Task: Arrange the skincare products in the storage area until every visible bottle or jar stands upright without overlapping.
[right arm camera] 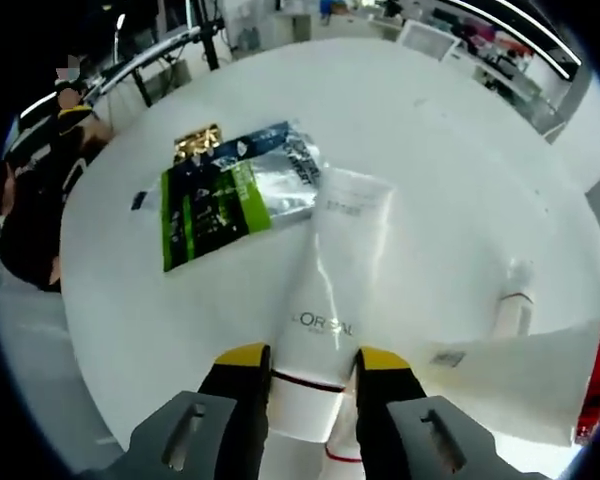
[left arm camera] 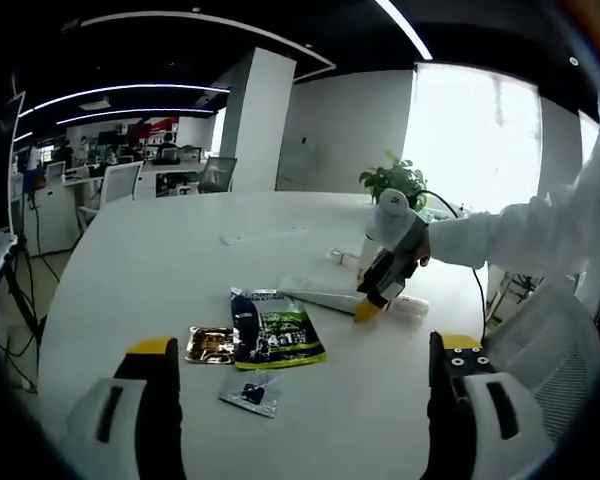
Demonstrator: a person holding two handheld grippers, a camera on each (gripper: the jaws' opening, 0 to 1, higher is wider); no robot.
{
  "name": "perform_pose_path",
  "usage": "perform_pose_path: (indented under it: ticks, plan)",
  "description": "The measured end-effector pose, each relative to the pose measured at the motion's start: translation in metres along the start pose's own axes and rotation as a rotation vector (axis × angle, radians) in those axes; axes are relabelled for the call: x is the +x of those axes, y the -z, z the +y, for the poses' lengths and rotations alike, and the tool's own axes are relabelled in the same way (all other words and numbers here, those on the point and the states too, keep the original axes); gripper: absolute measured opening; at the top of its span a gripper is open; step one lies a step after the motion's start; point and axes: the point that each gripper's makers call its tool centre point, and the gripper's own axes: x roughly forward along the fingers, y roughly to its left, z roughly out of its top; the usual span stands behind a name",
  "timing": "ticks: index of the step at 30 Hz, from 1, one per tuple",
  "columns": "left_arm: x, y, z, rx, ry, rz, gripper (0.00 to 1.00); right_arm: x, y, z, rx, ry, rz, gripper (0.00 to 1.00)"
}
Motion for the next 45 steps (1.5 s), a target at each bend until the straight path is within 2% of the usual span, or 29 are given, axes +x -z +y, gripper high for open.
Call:
perform_pose_path:
  ticks: [5,9,13,15,17,20,22,26,28,34,36,41,45]
  plan:
    - [0.012,-0.002,0.001,-0.026,0.035,0.013,0.94,-0.003,0.004,0.000,0.068,-0.004,-0.036,0.22]
    - [0.023,-0.008,-0.005,-0.069,0.080,-0.001,0.89,-0.006,0.007,0.001,0.108,-0.006,-0.061,0.21]
    - [0.039,-0.009,-0.012,-0.115,0.123,0.016,0.78,-0.008,0.011,0.003,0.148,-0.021,-0.082,0.21]
    - [0.047,-0.010,-0.017,-0.125,0.148,0.021,0.77,-0.009,0.014,0.004,0.170,-0.031,-0.095,0.21]
    - [0.055,-0.011,-0.022,-0.168,0.170,0.021,0.73,-0.010,0.016,0.006,0.190,-0.043,-0.112,0.21]
    - [0.066,-0.011,-0.024,-0.229,0.189,0.028,0.67,-0.012,0.017,0.010,0.273,-0.084,-0.142,0.21]
    - [0.073,-0.011,-0.026,-0.268,0.210,0.034,0.64,-0.013,0.019,0.009,0.294,-0.098,-0.153,0.21]
    - [0.087,-0.011,-0.028,-0.299,0.223,0.049,0.61,-0.017,0.020,0.009,0.350,-0.127,-0.175,0.21]
    - [0.095,-0.012,-0.032,-0.334,0.244,0.056,0.58,-0.019,0.019,0.011,0.416,-0.167,-0.194,0.20]
    - [0.126,-0.007,-0.031,-0.386,0.235,0.094,0.55,-0.023,0.020,0.011,0.547,-0.250,-0.240,0.20]
    - [0.136,-0.007,-0.034,-0.447,0.248,0.098,0.52,-0.023,0.021,0.010,0.563,-0.263,-0.251,0.20]
    - [0.160,-0.002,-0.037,-0.507,0.250,0.124,0.52,-0.028,0.018,0.015,0.659,-0.338,-0.297,0.20]
    - [0.177,0.006,-0.034,-0.544,0.224,0.146,0.54,-0.032,0.015,0.016,0.721,-0.396,-0.342,0.20]
